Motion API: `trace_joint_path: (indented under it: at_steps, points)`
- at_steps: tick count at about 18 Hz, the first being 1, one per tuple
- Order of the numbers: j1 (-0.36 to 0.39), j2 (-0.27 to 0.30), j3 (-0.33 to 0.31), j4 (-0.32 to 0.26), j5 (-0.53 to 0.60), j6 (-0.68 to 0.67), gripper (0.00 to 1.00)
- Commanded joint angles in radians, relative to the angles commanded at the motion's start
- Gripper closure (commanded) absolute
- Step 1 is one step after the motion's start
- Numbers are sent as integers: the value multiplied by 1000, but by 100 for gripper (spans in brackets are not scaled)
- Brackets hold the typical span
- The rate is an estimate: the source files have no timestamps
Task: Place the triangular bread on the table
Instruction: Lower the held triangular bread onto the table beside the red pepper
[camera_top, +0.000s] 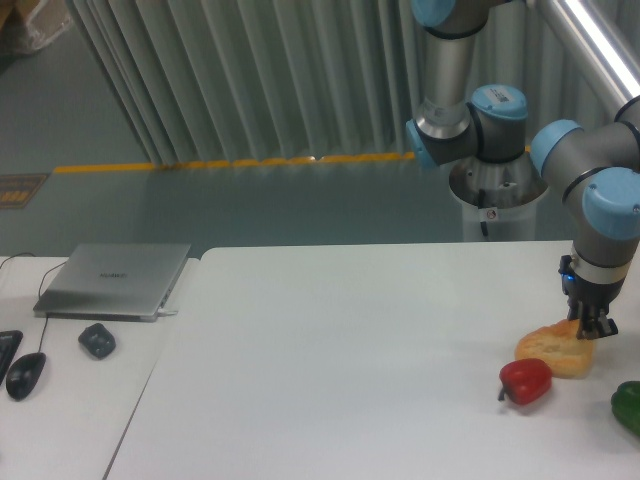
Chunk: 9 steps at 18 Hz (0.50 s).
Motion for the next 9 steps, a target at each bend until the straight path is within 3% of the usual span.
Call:
trace_joint_path:
  at_steps: [9]
  points:
    - [-9, 25, 40, 6, -9, -21, 0]
